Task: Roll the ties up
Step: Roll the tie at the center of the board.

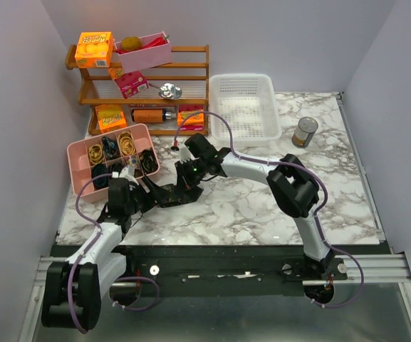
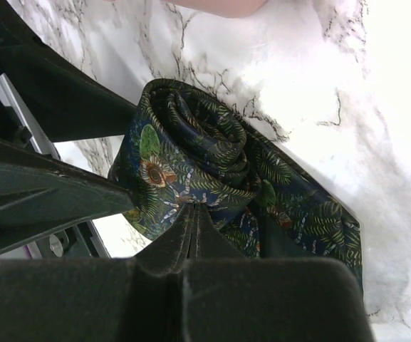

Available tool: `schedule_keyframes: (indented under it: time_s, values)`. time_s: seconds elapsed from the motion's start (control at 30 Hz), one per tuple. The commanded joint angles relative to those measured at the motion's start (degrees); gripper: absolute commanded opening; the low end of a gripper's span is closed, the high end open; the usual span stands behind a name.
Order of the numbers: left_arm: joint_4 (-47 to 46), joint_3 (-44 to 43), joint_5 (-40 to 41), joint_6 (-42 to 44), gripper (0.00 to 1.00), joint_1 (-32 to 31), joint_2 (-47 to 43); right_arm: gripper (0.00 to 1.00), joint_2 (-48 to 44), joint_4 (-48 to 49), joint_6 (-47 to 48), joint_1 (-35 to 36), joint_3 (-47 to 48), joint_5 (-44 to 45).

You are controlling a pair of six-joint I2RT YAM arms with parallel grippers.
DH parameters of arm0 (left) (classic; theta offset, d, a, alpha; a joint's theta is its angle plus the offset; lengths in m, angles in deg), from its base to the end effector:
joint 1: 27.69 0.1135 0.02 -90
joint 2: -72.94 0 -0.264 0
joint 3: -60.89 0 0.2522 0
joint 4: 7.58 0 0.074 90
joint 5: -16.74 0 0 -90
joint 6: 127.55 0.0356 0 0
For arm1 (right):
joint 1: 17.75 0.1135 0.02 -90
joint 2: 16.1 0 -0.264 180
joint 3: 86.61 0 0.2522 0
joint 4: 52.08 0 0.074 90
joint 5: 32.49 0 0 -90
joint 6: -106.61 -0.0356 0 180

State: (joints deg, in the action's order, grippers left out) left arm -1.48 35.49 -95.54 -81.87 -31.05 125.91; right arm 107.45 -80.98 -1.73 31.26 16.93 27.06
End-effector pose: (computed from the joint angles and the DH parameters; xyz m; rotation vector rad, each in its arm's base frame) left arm 0.1725 -0.0236 0.1482 -0.5613 2.1766 -0.8864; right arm 0.2958 0.3679 0.1683 -0.9442 2.4396 1.1302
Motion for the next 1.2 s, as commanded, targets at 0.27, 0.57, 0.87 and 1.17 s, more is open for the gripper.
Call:
schedule_keyframes:
  time_s: [0.27,0.57,0.87,1.17]
  values:
    - [-13.43,1.27,-6.63,0.81,0.57,0.45,6.97,0.01,2.23,-1.47,1.39,-1.11,1.01,-1.09]
    - [-7.04,-1.36,-5.14,3.00,0.52,0.45,4.51,0.01,0.03,-1.04,1.39,-1.38,-0.13,-2.15]
    - [-4.65,-3.04,-4.35,3.89,0.49,0.37,6.70,0.01,-8.23,1.86,0.24,-3.66,-5.66,2.77]
    - [2.11,-7.43,-1.45,5.82,0.46,-1.04,6.45,0.01,-5.08,-1.73,2.70,-4.63,-5.50,8.48]
